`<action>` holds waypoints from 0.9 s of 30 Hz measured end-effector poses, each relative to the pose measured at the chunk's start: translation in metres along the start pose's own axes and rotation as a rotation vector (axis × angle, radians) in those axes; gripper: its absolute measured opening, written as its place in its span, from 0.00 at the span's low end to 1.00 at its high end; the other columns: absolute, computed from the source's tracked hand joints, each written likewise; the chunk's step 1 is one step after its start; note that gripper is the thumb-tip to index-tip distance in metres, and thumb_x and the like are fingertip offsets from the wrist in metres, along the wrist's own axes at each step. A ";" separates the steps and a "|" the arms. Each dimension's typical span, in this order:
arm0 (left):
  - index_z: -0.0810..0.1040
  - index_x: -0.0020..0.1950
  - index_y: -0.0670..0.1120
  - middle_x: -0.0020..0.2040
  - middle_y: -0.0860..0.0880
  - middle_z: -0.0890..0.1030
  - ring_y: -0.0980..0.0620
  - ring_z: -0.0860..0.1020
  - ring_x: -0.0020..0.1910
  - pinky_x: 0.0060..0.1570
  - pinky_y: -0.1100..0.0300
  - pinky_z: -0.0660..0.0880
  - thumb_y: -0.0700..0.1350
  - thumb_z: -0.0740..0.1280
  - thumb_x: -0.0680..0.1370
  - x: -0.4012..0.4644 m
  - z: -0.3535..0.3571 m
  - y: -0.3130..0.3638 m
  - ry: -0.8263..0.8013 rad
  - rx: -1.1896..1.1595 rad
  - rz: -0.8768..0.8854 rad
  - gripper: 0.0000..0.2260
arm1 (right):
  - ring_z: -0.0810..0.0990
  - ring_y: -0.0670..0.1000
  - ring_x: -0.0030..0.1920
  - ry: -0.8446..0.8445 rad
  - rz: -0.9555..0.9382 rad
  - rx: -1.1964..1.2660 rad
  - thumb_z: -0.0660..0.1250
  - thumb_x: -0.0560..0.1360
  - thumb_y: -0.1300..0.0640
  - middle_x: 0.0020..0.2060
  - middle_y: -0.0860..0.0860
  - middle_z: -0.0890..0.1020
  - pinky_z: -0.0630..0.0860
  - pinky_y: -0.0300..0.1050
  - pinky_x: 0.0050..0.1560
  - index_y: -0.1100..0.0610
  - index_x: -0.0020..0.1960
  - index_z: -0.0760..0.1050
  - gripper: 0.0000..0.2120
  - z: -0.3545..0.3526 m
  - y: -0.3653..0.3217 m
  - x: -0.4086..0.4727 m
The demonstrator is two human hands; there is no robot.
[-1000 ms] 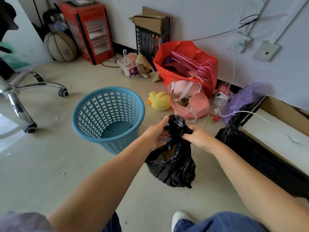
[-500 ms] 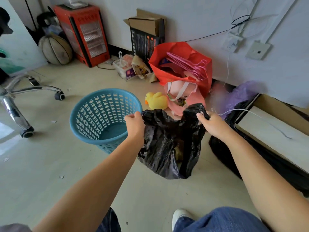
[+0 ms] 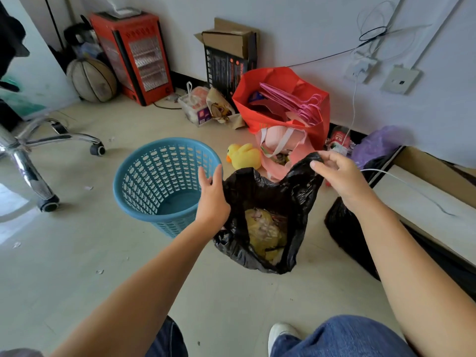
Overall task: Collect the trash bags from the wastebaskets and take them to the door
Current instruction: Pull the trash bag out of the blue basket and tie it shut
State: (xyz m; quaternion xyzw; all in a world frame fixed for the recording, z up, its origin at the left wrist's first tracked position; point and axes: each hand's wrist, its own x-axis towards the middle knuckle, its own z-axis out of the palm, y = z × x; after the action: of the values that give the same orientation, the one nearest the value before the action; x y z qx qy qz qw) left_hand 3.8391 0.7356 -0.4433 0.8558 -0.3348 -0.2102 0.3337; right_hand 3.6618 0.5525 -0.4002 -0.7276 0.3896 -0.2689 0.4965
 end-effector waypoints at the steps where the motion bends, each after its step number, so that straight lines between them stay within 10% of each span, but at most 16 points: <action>1: 0.56 0.76 0.50 0.78 0.45 0.42 0.42 0.60 0.74 0.58 0.49 0.75 0.25 0.55 0.72 0.001 -0.007 -0.001 0.023 -0.009 -0.009 0.35 | 0.77 0.47 0.53 -0.005 0.026 0.173 0.66 0.76 0.60 0.50 0.48 0.81 0.70 0.44 0.61 0.52 0.53 0.76 0.07 0.001 -0.003 0.000; 6: 0.77 0.60 0.41 0.59 0.43 0.78 0.41 0.77 0.53 0.52 0.48 0.76 0.34 0.56 0.77 0.010 -0.036 0.004 0.191 0.274 0.246 0.15 | 0.78 0.55 0.52 -0.082 0.076 0.675 0.69 0.68 0.59 0.48 0.57 0.82 0.72 0.57 0.63 0.58 0.44 0.75 0.06 0.007 -0.012 0.002; 10: 0.76 0.61 0.45 0.55 0.45 0.80 0.42 0.78 0.49 0.44 0.47 0.77 0.39 0.59 0.77 0.006 -0.050 0.026 0.301 0.310 0.434 0.14 | 0.79 0.48 0.34 -0.046 0.002 0.629 0.60 0.78 0.65 0.30 0.49 0.81 0.76 0.43 0.43 0.56 0.42 0.75 0.09 0.015 -0.016 0.001; 15: 0.78 0.50 0.44 0.38 0.51 0.76 0.46 0.75 0.40 0.44 0.51 0.75 0.39 0.63 0.74 -0.005 -0.044 0.054 -0.034 0.084 0.516 0.07 | 0.77 0.30 0.48 -0.394 -0.048 0.234 0.61 0.78 0.64 0.55 0.40 0.77 0.71 0.24 0.50 0.47 0.67 0.65 0.22 0.030 -0.027 -0.008; 18: 0.79 0.49 0.44 0.41 0.48 0.79 0.50 0.75 0.40 0.45 0.59 0.73 0.35 0.63 0.73 -0.005 -0.041 0.063 -0.163 -0.042 0.492 0.09 | 0.69 0.39 0.66 -0.683 -0.078 -0.133 0.68 0.74 0.50 0.67 0.36 0.67 0.69 0.38 0.63 0.44 0.72 0.61 0.30 0.050 -0.034 -0.015; 20: 0.80 0.51 0.46 0.41 0.54 0.78 0.55 0.73 0.39 0.43 0.63 0.71 0.34 0.62 0.73 -0.006 -0.038 0.069 -0.218 -0.044 0.513 0.12 | 0.80 0.47 0.44 -0.735 -0.076 -0.185 0.69 0.75 0.53 0.46 0.48 0.80 0.75 0.42 0.45 0.49 0.58 0.73 0.13 0.066 -0.034 -0.019; 22: 0.80 0.55 0.45 0.45 0.55 0.77 0.57 0.73 0.45 0.47 0.68 0.69 0.34 0.63 0.74 -0.006 -0.034 0.072 -0.218 -0.061 0.519 0.13 | 0.71 0.44 0.24 -0.670 -0.009 -0.143 0.63 0.78 0.59 0.26 0.47 0.73 0.68 0.40 0.34 0.56 0.45 0.72 0.03 0.077 -0.038 -0.025; 27: 0.56 0.76 0.52 0.69 0.54 0.68 0.65 0.65 0.65 0.63 0.73 0.60 0.46 0.70 0.75 0.007 -0.021 0.037 -0.422 -0.365 0.241 0.33 | 0.75 0.48 0.36 -0.503 0.181 -0.051 0.55 0.81 0.50 0.35 0.52 0.77 0.70 0.43 0.47 0.60 0.55 0.77 0.17 0.070 -0.031 -0.020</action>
State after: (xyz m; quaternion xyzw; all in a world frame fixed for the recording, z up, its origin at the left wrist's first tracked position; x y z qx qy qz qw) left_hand 3.8402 0.7191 -0.4030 0.6733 -0.4525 -0.3991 0.4275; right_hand 3.7150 0.6114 -0.3966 -0.7460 0.3240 -0.0245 0.5813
